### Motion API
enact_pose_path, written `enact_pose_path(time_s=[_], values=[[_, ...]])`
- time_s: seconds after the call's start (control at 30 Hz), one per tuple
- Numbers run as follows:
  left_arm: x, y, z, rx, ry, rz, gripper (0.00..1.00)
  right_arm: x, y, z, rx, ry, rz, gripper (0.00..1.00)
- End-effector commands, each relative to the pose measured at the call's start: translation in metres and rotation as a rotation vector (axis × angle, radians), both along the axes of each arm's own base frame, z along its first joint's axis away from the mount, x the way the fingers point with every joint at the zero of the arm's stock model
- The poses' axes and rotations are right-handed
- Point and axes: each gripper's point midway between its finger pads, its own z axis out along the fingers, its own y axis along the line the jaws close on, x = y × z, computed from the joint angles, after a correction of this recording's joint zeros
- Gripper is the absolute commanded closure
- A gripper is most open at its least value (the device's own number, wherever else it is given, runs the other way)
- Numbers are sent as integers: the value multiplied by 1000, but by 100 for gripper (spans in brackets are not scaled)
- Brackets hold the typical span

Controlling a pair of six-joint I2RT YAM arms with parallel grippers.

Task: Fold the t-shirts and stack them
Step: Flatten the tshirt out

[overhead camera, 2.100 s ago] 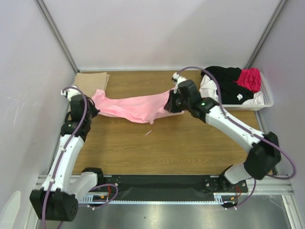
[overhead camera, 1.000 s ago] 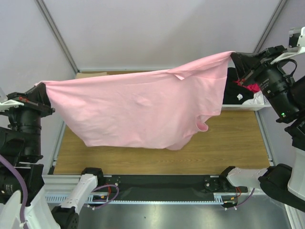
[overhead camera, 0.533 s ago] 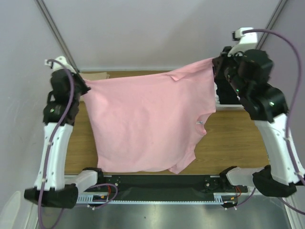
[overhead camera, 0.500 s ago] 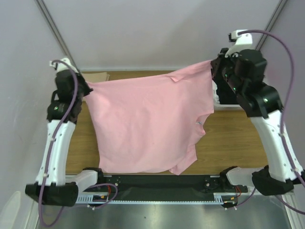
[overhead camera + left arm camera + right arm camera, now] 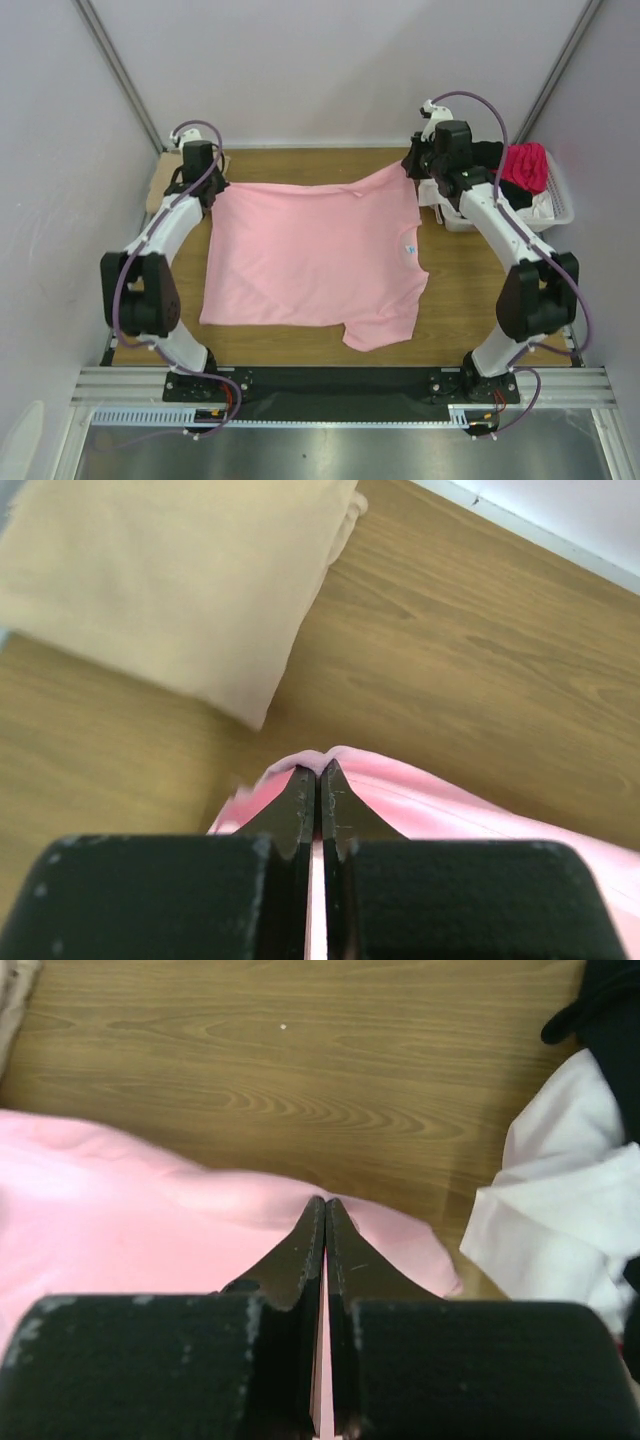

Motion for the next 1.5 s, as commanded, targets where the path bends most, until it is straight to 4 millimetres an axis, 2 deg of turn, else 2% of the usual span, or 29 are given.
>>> enact_pose_path(time_s=[0.0,0.03,0.07,0.1,0.13,0.17,0.2,0.23,0.27,0.3,0.33,0.37,0.4,0.47,0.5,0.73,0.97,1.0,1.07,1.13,1.17,1.3,1.4,1.47], values=[[53,-2,41,18,-176,5,100,46,7,42,85,-174,22,100],[64,-3,37,20,-174,2,100,61,8,22,80,-143,28,100],[72,-4,36,20,-182,-3,100,70,8,20,78,-142,28,100],[78,-5,35,21,-180,-8,99,82,9,39,85,-183,32,100],[84,-7,34,18,-180,-14,100,89,12,34,87,-169,47,100],[94,-8,30,16,-175,-18,100,102,12,18,86,-139,45,100],[99,-9,28,13,-174,-21,100,109,14,16,89,-137,52,100],[105,-10,28,11,-180,-24,100,117,16,28,94,-163,68,100],[108,-13,25,6,-180,-38,100,126,17,11,95,-138,67,100],[114,-15,14,4,-168,-48,100,130,18,9,98,-136,72,100],[117,-16,12,6,-168,-56,100,136,19,18,108,-159,77,100],[122,-19,13,2,-176,-72,100,141,18,14,110,-153,76,100],[126,-20,6,0,-167,-79,100,146,21,6,121,-136,86,100],[132,-22,8,1,-179,-84,99,152,23,9,128,-145,93,100],[134,-21,6,4,-177,-81,100,157,23,-1,130,-128,92,100],[147,-16,-13,14,-122,-85,100,162,20,-14,147,-70,75,100],[131,-5,-21,-7,-67,-80,100,145,11,-26,202,66,7,100],[127,0,-25,-10,-48,-69,100,139,11,-33,205,107,2,100],[121,9,-29,-17,-31,-53,100,134,8,-35,215,136,-15,100],[118,5,-36,-30,-16,-71,100,128,3,-46,217,175,-35,100],[117,24,-38,-38,-14,-45,100,128,0,-47,229,178,-45,100],[124,23,-42,-44,-23,-101,100,130,-10,-58,261,199,-68,100],[131,15,-41,-30,-42,-172,100,135,-13,-56,263,181,-71,100],[135,18,-43,-11,-40,-181,100,139,-14,-53,265,172,-73,100]])
